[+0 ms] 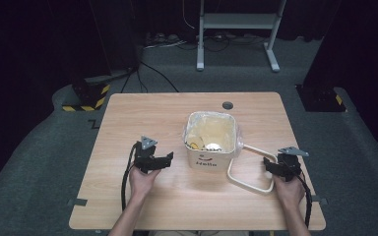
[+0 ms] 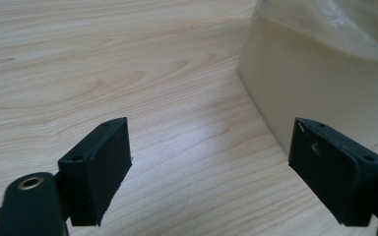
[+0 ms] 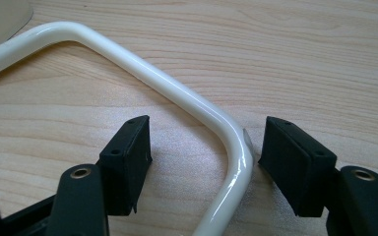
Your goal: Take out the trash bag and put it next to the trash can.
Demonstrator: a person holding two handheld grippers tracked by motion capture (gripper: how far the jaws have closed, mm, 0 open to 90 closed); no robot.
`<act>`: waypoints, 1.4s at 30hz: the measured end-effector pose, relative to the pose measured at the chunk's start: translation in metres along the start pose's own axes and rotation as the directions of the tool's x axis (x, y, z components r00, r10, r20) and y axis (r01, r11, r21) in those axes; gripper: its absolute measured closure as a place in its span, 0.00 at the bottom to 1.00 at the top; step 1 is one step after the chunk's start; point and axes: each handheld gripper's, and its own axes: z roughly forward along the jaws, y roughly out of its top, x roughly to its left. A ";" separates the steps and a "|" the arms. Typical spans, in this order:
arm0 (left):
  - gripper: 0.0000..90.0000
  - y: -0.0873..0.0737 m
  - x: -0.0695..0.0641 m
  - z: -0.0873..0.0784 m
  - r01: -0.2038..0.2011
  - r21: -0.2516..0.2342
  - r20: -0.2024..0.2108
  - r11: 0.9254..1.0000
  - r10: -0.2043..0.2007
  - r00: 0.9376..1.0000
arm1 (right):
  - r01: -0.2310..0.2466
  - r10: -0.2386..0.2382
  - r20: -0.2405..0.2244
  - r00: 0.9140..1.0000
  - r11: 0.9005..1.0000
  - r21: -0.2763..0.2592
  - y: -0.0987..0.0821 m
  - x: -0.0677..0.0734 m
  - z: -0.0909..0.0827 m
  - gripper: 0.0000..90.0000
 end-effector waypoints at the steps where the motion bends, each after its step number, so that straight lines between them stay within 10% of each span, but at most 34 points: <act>1: 0.18 0.002 -0.001 0.000 -0.003 0.000 -0.003 1.000 0.003 1.000 | 0.000 0.000 0.000 1.000 1.000 0.000 0.000 0.000 0.000 0.40; 42: 0.29 0.074 -0.027 -0.015 -0.047 -0.072 0.133 0.996 0.056 0.989 | -0.001 0.001 0.000 1.000 1.000 0.000 0.000 0.000 0.000 0.40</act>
